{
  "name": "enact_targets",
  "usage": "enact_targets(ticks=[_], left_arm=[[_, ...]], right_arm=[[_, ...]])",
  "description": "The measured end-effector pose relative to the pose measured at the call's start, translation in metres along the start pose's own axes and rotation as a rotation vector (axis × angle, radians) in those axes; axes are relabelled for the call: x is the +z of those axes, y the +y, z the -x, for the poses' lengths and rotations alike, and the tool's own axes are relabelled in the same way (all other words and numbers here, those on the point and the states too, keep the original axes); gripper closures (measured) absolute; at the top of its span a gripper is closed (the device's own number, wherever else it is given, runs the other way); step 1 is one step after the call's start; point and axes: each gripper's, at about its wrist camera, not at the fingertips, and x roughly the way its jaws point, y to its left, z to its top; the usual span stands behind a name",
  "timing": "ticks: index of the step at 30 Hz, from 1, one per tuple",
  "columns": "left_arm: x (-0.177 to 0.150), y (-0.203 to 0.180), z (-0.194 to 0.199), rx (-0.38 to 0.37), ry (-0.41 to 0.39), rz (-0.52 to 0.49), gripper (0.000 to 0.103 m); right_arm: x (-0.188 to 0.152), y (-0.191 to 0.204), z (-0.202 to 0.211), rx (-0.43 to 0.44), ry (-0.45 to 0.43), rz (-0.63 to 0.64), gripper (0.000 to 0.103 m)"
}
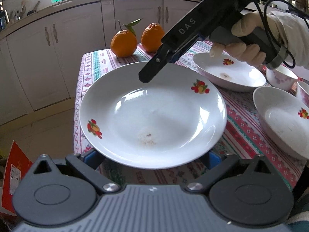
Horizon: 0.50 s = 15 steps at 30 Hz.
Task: Organize plates and bowls
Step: 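Lift the held white plate off the tablecloth with the right tool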
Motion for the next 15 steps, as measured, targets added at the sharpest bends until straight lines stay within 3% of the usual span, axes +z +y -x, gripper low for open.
enact_targets(ticks=[15], left_arm=[[0.005, 0.005, -0.008, 0.031, -0.003, -0.010, 0.002]], right_arm=[[-0.001, -0.009, -0.016, -0.013, 0.013, -0.007, 0.040]])
